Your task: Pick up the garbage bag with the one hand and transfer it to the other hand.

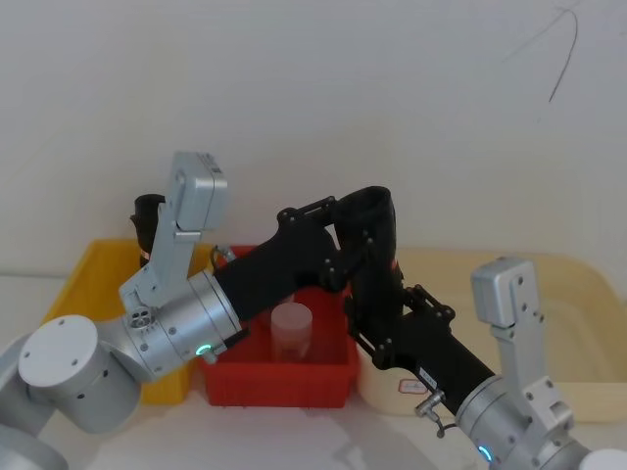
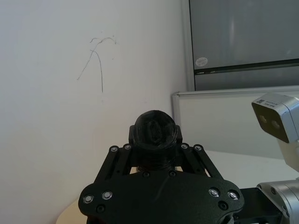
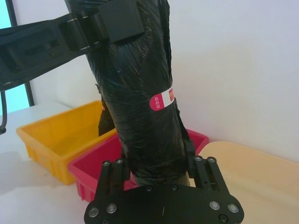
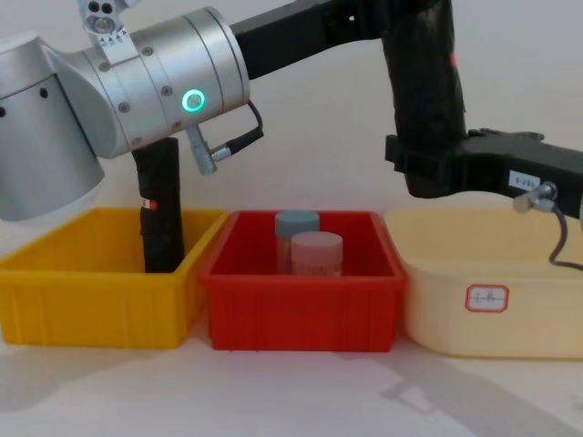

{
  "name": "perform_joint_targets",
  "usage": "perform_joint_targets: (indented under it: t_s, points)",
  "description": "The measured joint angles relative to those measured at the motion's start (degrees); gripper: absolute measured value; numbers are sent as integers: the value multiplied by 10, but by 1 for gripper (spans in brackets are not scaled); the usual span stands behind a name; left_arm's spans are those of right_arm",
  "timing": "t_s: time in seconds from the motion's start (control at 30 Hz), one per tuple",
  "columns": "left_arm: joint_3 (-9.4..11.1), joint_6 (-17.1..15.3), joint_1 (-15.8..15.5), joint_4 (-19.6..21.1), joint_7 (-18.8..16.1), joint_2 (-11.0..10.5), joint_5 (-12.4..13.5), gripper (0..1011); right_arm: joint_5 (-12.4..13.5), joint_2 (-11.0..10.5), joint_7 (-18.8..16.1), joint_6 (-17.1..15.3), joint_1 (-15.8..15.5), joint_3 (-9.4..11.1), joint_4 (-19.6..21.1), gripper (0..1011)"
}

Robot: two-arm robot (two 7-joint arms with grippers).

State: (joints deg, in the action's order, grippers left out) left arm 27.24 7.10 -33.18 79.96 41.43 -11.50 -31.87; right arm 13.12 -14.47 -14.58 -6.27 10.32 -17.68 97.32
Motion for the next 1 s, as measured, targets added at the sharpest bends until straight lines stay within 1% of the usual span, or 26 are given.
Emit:
perform_joint_targets:
  t_s: [0.07,0.1,0.47,0.57,0.63,0.7,0.73,0.77,0.83,0.87,1.0]
  points:
    - [0,0,0,0,0,0,0,377,-2,1,1,-2,1,0,0,623]
    - [0,0,0,0,0,0,0,377,-2,2,1,-2,1,1,0,618]
    - [0,0,0,0,0,0,0,377,-9,5,5,-9,0,6,1,617]
    - [0,0,0,0,0,0,0,415,-10,6,5,-9,0,8,2,617]
    - [0,0,0,0,0,0,0,490,-10,6,6,-9,-1,9,3,614]
    - [0,0,0,0,0,0,0,528,-10,6,6,-9,-1,10,4,611]
    - [0,0,0,0,0,0,0,583,-10,6,6,-9,-2,10,5,611]
    - [0,0,0,0,0,0,0,583,-10,6,6,-9,-2,10,5,611]
    - [0,0,0,0,0,0,0,642,-10,6,6,-9,-3,11,6,611]
    - [0,0,0,0,0,0,0,699,-10,6,6,-9,-3,12,7,611]
    - [0,0,0,0,0,0,0,812,-9,5,6,-9,-4,14,9,611]
